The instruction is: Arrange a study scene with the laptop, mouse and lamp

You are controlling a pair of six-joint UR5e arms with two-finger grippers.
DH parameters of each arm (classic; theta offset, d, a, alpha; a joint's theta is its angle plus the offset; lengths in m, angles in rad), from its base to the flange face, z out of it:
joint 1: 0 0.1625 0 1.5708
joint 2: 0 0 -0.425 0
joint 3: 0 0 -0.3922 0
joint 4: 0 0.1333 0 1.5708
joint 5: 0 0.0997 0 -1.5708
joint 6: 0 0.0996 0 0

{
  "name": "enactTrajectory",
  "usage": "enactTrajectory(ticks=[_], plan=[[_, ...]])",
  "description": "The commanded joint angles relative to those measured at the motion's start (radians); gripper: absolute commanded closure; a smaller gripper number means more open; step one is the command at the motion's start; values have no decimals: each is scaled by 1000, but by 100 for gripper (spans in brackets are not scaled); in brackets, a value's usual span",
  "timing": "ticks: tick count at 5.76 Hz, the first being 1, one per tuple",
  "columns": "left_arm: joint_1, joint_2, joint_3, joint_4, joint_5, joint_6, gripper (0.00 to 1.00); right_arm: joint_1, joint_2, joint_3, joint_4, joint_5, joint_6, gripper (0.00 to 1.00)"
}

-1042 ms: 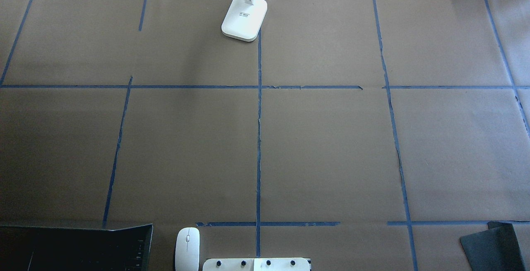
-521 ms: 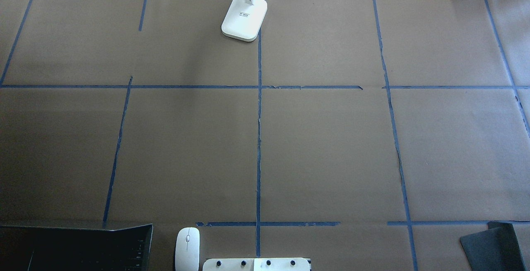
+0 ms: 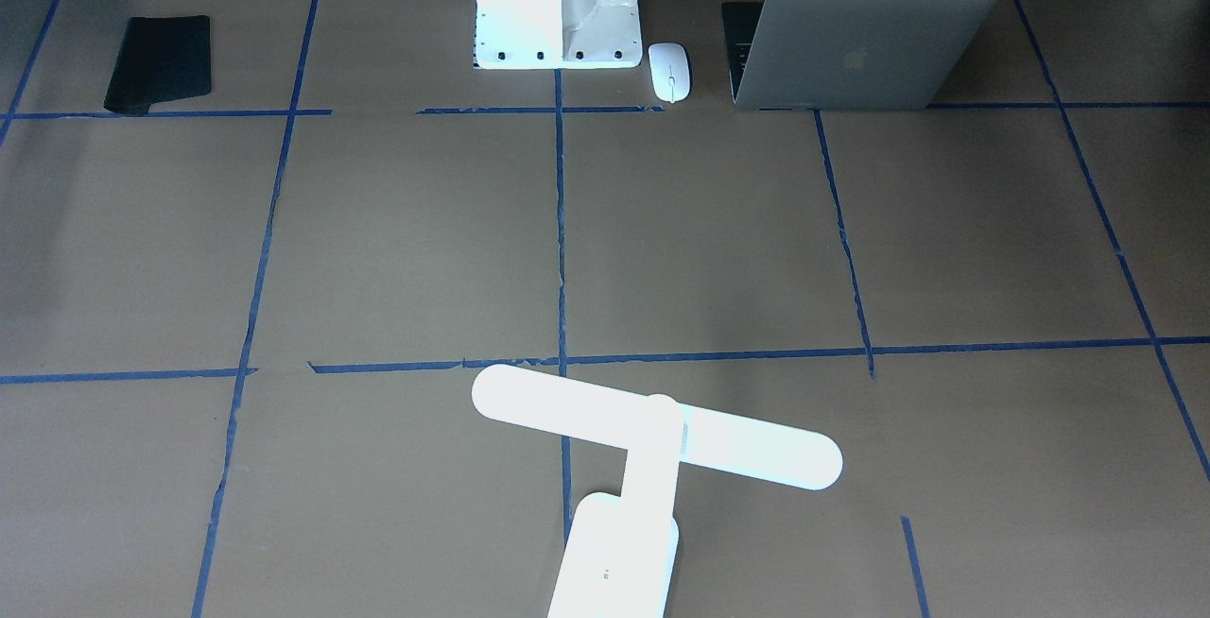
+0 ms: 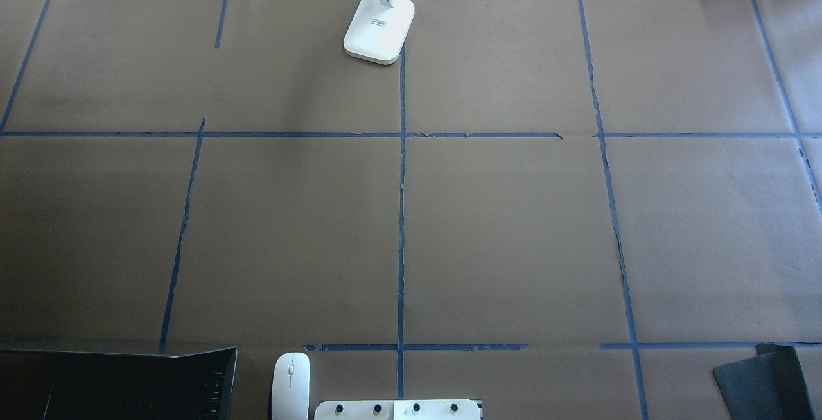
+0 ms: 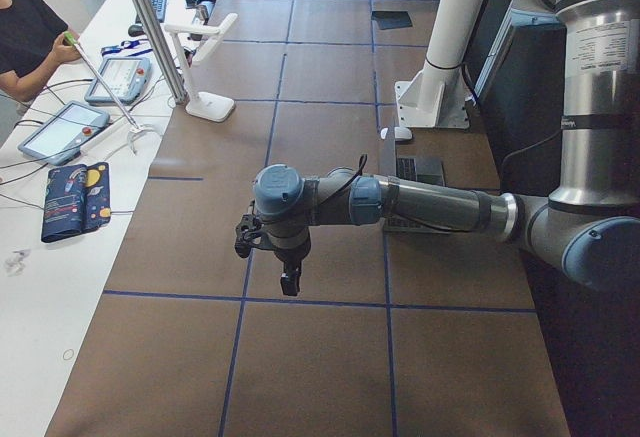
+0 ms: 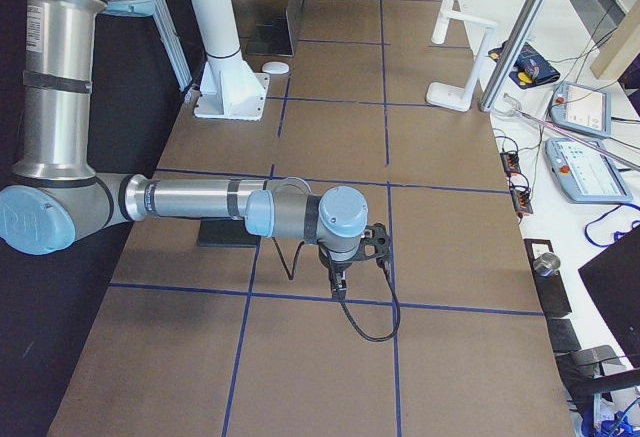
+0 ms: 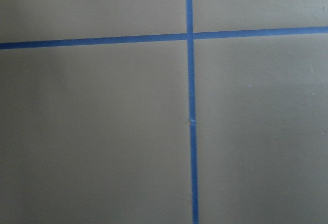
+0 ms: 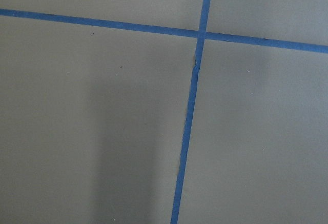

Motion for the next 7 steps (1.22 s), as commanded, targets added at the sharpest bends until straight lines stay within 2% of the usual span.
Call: enactTrajectory(ticks=[1, 2, 3, 4, 5, 7], plan=[[50, 9, -11, -77, -36, 5, 0, 0, -2, 1, -1, 1, -4, 0], [64, 76, -23, -213, -83, -4, 0, 0, -2, -3, 1, -2, -7, 0], [114, 90, -52, -313, -85, -217, 0, 0, -3, -1, 1, -1, -4, 0], [216, 94, -123, -325, -81, -345, 0, 0, 0, 2, 2, -2, -9, 0], [260, 104, -202, -319, -82, -457, 0, 0, -2, 2, 2, -1, -6, 0], [434, 198, -437, -322, -82, -921, 0, -12, -3, -6, -1, -1, -9, 0]])
